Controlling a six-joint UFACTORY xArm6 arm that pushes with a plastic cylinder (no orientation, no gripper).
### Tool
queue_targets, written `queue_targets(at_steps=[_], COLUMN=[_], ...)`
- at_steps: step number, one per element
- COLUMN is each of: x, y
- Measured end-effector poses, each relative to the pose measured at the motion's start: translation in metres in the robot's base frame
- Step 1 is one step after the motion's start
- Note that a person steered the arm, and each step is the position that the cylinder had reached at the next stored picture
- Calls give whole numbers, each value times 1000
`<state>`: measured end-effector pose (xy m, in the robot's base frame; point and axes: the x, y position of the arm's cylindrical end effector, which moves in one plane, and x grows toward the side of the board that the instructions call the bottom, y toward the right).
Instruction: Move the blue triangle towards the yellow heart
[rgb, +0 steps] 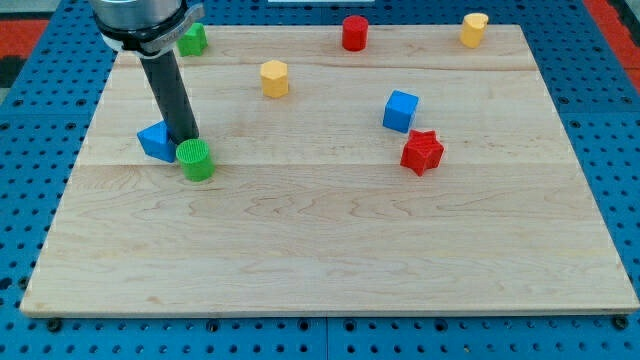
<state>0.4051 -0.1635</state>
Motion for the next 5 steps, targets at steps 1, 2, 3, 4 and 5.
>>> queue_targets(at_steps=[1,2,3,4,5], x=[-3,-16,-16,1,11], y=[27,106,183,220,250])
